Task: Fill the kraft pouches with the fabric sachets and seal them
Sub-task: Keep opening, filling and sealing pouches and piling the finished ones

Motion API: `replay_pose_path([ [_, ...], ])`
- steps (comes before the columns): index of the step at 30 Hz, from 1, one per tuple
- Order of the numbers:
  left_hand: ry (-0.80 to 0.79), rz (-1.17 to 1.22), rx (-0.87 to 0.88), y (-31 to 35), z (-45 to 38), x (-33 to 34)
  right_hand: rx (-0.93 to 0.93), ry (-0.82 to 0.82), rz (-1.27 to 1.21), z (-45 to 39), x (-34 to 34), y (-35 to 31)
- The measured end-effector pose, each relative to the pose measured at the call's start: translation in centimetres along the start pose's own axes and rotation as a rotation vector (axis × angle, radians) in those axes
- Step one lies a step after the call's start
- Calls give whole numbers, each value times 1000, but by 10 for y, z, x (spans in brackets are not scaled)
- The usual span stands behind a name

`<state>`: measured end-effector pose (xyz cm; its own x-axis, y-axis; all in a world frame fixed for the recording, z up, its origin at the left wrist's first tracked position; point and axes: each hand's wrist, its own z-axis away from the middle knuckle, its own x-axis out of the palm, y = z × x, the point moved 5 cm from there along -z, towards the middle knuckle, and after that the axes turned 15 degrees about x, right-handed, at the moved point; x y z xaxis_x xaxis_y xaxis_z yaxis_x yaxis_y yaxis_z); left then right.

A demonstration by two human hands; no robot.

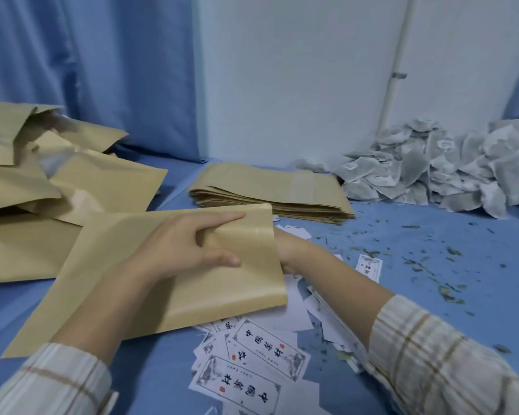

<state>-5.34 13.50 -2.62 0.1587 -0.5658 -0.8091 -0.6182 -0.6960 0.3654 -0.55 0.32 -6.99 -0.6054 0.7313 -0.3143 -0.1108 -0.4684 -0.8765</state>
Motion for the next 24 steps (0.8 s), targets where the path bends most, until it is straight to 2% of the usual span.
replay_pose_path([
  [3, -14, 12, -15, 0, -7, 5, -90, 303, 121, 13, -43, 16],
  [6, -20, 34, -16, 0, -12, 8, -56, 437, 242, 29, -81, 41],
  [8, -41, 60, 1, 3, -15, 10, 20, 490, 489, 37, -98, 58],
  [11, -78, 85, 3, 4, -17, 15, 53, 454, 802, 39, -103, 72],
  [19, -100, 82, -31, 2, -13, 24, -114, 540, 742, 35, -98, 73],
  [24, -41, 45, -12, 3, -12, 24, 35, 412, 929, 28, -93, 79],
])
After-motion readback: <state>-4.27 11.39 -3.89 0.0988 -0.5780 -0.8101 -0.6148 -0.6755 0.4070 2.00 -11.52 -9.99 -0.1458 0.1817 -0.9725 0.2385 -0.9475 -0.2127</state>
